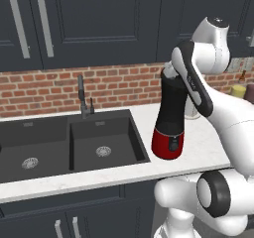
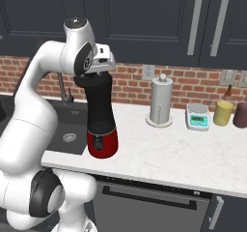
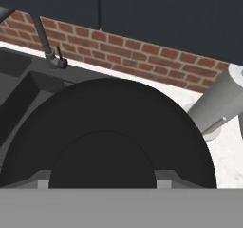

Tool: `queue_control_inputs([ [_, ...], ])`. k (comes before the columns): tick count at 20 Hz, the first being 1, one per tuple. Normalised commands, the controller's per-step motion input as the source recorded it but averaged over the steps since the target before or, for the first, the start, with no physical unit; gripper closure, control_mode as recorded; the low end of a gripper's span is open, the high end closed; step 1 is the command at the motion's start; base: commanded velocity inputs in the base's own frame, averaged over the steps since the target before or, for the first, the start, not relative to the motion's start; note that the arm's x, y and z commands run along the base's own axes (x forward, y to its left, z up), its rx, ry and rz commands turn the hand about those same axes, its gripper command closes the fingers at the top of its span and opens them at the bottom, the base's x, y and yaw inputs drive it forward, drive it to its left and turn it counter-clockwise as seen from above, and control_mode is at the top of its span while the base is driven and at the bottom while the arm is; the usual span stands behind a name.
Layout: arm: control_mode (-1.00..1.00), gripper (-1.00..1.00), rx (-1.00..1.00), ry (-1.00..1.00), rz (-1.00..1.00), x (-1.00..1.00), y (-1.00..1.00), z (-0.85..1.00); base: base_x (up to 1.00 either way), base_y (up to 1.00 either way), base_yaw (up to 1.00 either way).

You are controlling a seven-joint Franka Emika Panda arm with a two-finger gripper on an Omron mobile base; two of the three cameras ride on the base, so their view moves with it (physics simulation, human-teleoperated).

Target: Close the lid blender by securely placing the lid on top.

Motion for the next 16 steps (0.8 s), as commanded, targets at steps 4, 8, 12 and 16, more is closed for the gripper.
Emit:
queue_control_inputs([
  [4,-1.00,1.00,0.00,0.00,0.00,0.27,0.00,0.00,0.00,0.00,0.00],
  [8,-1.00,1.00,0.00,0.00,0.00,0.28,0.00,0.00,0.00,0.00,0.00],
  [12,-1.00,1.00,0.00,0.00,0.00,0.26,-0.05,-0.01,0.00,0.00,0.00],
  [16,-1.00,1.00,0.00,0.00,0.00,0.25,-0.09,-0.05,0.00,0.00,0.00],
])
